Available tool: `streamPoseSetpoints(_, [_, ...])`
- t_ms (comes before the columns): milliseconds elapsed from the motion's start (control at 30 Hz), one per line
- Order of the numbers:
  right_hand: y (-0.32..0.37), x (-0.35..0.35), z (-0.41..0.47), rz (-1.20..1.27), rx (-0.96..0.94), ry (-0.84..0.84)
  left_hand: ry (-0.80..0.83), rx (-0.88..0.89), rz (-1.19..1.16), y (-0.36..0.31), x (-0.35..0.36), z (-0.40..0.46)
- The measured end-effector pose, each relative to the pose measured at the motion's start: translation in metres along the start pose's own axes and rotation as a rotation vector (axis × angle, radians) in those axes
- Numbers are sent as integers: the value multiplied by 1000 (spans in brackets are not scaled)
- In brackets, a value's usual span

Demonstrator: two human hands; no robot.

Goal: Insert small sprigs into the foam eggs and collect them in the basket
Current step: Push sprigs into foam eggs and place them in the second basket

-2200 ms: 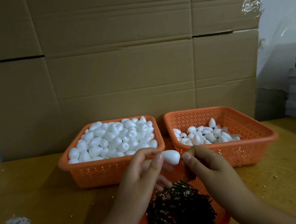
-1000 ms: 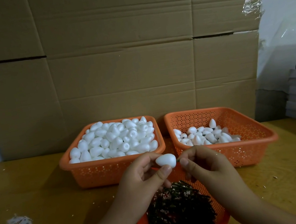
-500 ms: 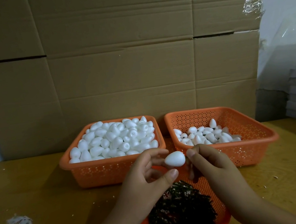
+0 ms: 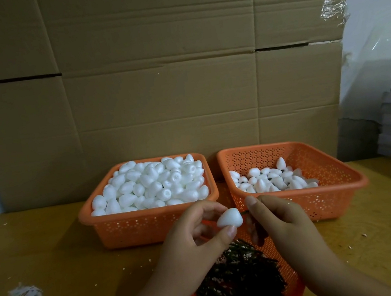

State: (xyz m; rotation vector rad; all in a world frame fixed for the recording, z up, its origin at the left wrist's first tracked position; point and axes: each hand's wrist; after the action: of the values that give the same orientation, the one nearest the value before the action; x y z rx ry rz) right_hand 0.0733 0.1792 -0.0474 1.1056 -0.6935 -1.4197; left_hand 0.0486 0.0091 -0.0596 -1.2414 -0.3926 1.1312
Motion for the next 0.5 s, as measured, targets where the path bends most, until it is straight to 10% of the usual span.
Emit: streamPoseSetpoints(500, [1,1,-1,45,3,-5,-42,-10,-42,1,0,1])
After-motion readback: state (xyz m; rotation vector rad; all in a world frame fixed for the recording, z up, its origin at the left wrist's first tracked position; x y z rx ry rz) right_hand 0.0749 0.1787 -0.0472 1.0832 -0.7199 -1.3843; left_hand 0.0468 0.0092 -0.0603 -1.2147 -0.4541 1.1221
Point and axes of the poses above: each hand's wrist, its own z-axis towards the middle knuckle, its own x-axis out of the palm, y = z × x, and after that the axes turned 13 degrees about y, right-handed
